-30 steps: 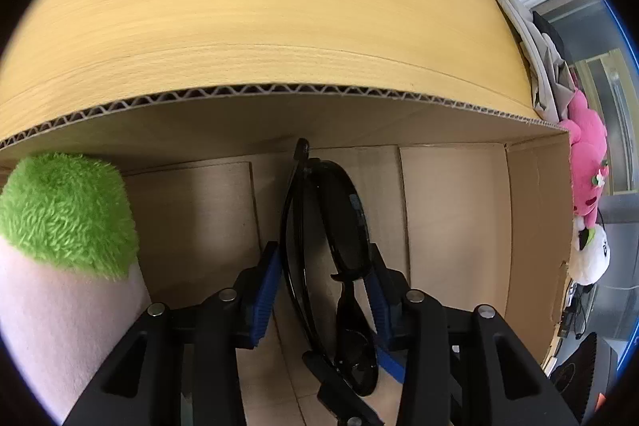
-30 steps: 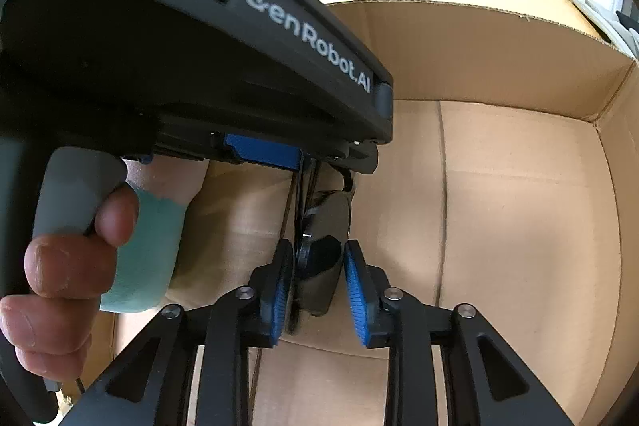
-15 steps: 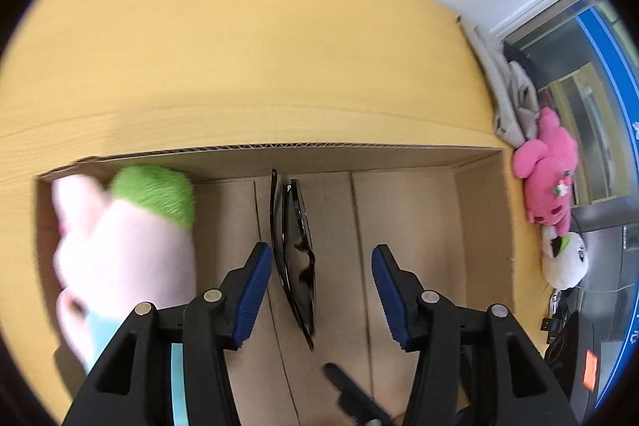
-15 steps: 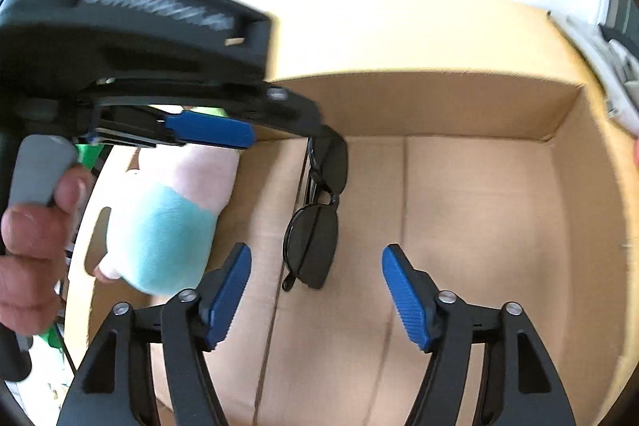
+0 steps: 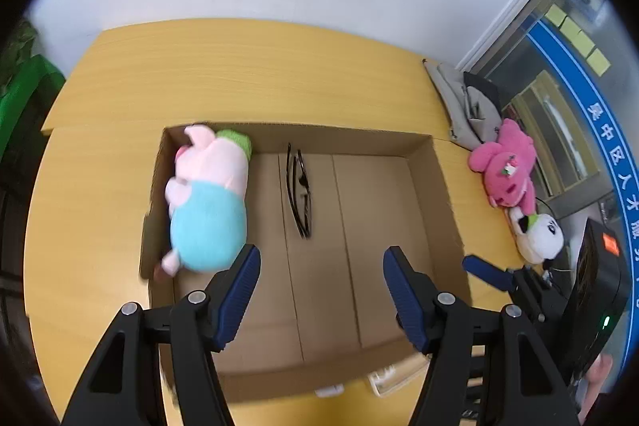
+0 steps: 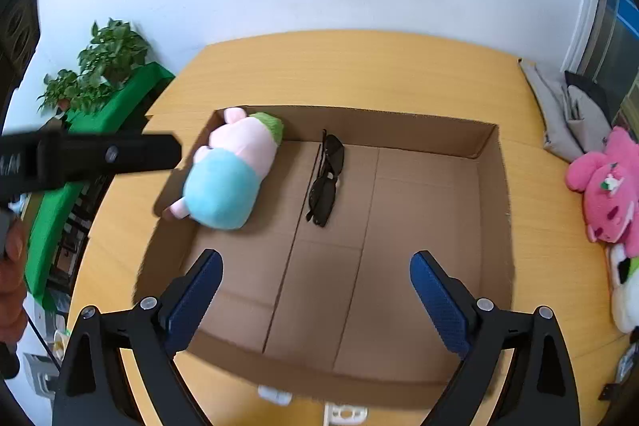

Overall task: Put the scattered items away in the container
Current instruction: 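Open the right gripper to release the sunglasses and withdraw, then move the right gripper toward the clear phone case on the table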

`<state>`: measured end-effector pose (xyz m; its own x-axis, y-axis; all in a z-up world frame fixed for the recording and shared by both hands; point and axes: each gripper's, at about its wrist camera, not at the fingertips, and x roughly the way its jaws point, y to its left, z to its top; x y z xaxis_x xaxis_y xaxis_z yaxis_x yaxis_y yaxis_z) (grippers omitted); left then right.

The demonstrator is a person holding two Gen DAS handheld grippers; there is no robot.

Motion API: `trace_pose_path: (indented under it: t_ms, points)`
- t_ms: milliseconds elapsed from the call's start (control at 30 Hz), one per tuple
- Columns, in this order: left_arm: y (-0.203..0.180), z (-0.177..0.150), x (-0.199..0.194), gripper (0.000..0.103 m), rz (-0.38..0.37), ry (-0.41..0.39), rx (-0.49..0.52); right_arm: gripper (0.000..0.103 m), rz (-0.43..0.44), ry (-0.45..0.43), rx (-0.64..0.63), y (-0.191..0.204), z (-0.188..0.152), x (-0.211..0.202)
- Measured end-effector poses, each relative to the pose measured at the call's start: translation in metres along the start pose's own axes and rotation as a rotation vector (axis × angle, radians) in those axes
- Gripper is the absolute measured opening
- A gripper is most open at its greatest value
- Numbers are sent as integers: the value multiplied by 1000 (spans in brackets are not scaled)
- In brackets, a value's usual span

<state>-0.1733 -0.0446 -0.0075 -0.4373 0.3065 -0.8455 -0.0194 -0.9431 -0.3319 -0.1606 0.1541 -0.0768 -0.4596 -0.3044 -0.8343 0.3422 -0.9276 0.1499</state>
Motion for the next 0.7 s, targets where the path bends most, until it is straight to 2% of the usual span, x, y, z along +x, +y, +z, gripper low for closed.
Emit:
trace_pose_path:
  t_ms: [167,367,700]
  points:
    - [-12,-38,-32,64,-6,-18,15,97,-16,-36,-28,11,-10,-47]
    - [-15,-66,-56,66,-18,-47,-8,98,-49,-76,-74,26,-18,-90]
    - [-18,-86,-79,66,-6,-98,-1,98,-77,-69,-92,34,-38,-114]
